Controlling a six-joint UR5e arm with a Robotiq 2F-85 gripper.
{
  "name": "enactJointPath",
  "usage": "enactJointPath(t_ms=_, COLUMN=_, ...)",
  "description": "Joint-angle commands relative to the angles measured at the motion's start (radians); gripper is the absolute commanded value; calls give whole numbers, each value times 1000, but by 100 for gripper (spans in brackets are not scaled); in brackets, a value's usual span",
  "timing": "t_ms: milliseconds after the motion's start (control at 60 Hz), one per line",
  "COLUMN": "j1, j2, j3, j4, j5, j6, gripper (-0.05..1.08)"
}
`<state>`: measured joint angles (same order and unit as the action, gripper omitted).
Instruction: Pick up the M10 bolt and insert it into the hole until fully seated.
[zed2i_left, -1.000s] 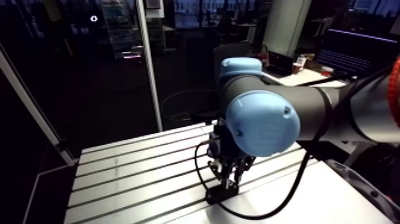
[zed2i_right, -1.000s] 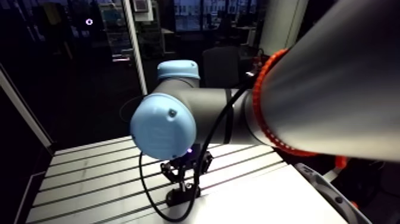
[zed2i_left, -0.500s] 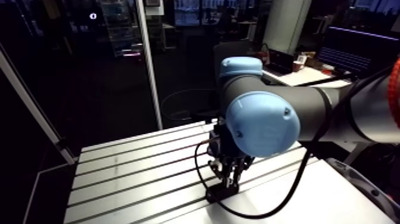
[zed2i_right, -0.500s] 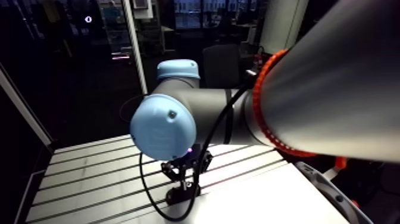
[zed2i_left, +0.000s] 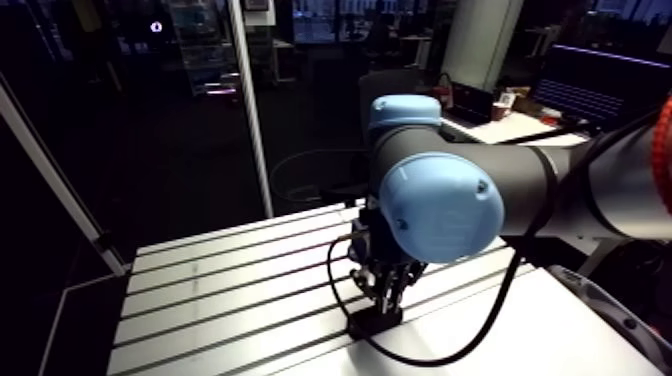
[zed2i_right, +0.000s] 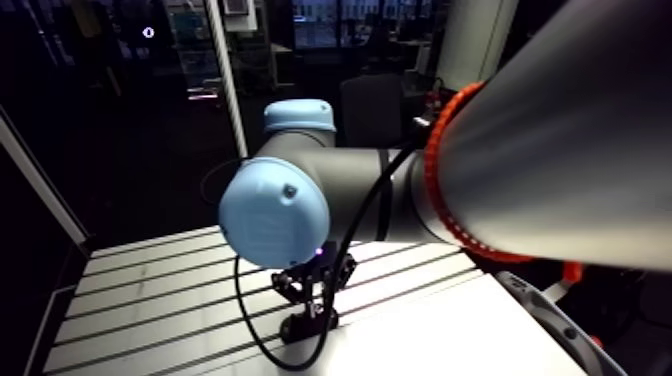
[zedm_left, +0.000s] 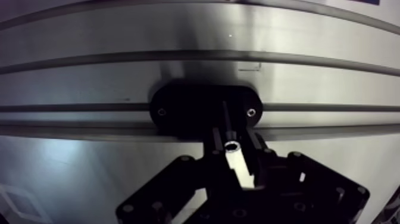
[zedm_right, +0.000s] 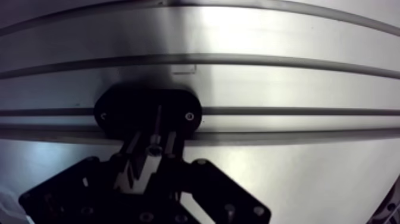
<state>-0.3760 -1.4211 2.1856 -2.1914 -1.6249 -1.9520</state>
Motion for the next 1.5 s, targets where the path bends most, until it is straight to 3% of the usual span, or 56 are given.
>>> enactJointPath(t_ms=17, j1=0, j2=0, j3=0, j4=0, j5=1, j6=0, gripper=71)
enactJointPath(t_ms=1067, j1=-9, j2=-18, j3=-47, j4=40, j5=3, j6=-2, gripper=98)
enactJointPath(t_ms=1267, j1=-14, j2=-32, j3=-98, j4=68, j5=7, j6=4, gripper=104)
enactJointPath(t_ms=1500, j1=-12, j2=-34, j3=-224, j4=204, j5=18, j6=52, gripper=107)
